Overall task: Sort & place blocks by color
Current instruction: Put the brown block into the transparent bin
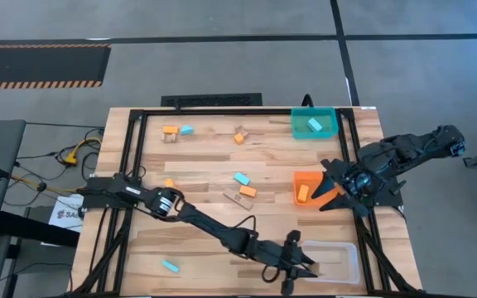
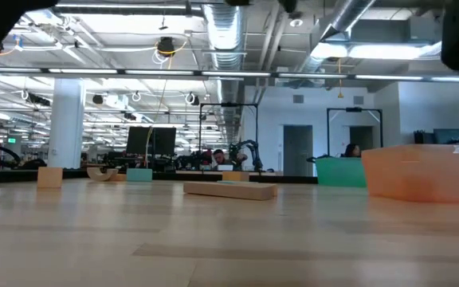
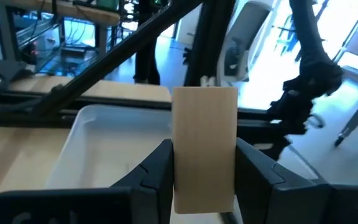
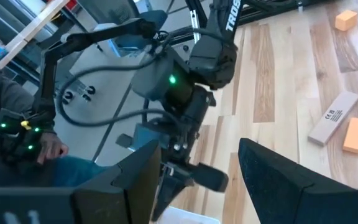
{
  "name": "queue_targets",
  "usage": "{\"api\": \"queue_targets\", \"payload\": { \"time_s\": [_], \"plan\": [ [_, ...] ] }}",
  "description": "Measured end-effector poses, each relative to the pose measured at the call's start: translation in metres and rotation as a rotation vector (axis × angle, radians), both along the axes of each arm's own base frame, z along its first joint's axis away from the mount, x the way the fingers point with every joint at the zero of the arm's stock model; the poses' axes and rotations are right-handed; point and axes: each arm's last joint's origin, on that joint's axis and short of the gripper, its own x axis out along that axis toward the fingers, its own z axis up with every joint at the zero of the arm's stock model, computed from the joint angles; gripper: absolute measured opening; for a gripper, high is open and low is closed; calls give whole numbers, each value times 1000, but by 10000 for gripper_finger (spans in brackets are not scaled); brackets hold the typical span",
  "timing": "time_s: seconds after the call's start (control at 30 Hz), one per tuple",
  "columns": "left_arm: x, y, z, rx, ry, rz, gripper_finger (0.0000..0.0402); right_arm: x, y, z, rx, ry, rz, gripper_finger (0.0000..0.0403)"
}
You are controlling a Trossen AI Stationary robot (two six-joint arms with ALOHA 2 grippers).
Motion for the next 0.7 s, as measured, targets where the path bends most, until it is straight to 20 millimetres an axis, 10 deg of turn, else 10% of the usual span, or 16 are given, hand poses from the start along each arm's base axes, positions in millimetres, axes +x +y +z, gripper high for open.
{"api": "queue_targets", "payload": {
  "time_s": [0.43,0.7],
  "plan": [
    [15,14,-13,8,33,-24,101,0,0,0,8,4,1,240],
    [15,15,-17,-26,90,-2,247,0,0,0,9,4,1,240]
  ]
}}
